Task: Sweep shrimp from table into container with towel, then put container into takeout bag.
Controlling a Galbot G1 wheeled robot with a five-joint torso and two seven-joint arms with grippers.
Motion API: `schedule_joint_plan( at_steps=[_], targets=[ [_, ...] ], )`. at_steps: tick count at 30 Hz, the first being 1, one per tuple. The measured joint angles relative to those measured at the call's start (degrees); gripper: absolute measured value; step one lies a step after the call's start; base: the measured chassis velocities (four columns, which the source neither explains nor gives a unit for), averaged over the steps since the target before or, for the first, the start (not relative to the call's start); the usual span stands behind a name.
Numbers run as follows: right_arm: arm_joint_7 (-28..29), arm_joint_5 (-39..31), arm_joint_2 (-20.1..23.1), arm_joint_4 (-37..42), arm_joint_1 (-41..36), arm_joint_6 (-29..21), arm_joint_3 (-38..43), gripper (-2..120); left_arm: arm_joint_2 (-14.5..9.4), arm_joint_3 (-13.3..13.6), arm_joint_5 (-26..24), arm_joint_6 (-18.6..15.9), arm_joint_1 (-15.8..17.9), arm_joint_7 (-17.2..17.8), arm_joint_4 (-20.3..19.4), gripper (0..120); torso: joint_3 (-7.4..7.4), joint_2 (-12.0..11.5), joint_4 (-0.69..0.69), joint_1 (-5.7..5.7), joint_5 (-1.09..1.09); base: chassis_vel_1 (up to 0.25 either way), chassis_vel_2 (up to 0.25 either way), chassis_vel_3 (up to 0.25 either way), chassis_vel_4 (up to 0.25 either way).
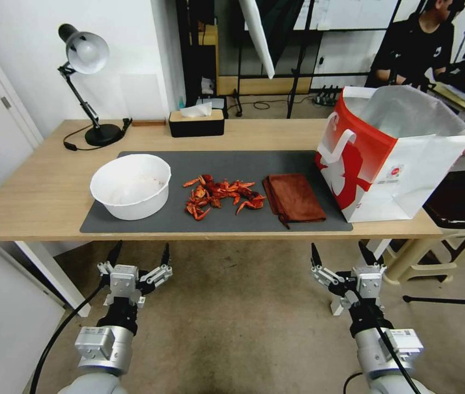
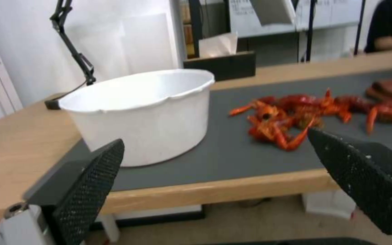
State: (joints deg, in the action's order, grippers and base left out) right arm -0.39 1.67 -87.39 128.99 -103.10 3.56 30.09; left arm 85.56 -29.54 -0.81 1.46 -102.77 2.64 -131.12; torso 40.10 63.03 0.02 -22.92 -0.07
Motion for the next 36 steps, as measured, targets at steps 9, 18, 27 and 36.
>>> schedule_joint_plan(
  at_steps=[9, 18, 27, 36],
  targets=[
    [-1.97, 3.72, -3.38, -6.69, 0.46, 7.48, -2.8, 100, -2.45, 9.44, -5.31, 7.92, 1.96, 12.43, 4.36, 100, 0.0, 0.0, -0.03, 0.0, 0.07, 0.0, 0.0, 0.0, 0.0],
    [-2.08, 2.95, -2.54, -6.47, 1.54, 7.22, -1.59, 100, -3.58, 8.8, -6.32, 8.4, 2.04, 12.33, 4.51, 100, 0.01, -0.01, -0.02, -0.01, 0.07, 0.0, 0.0, 0.0, 0.0],
    [-2.08, 2.2, -1.92, -5.8, 1.87, 6.69, -0.76, 100, -3.84, 8.37, -6.66, 8.64, 1.79, 11.62, 4.37, 100, 0.0, -0.01, -0.02, -0.01, 0.07, 0.0, 0.0, 0.0, 0.0],
    [-2.19, 1.91, -1.56, -5.99, 2.05, 6.54, -0.32, 100, -4.77, 7.01, -8.2, 8.86, 2.6, 11.17, 4.57, 100, 0.0, -0.01, -0.02, -0.01, 0.07, 0.0, 0.0, 0.0, 0.0]
  ],
)
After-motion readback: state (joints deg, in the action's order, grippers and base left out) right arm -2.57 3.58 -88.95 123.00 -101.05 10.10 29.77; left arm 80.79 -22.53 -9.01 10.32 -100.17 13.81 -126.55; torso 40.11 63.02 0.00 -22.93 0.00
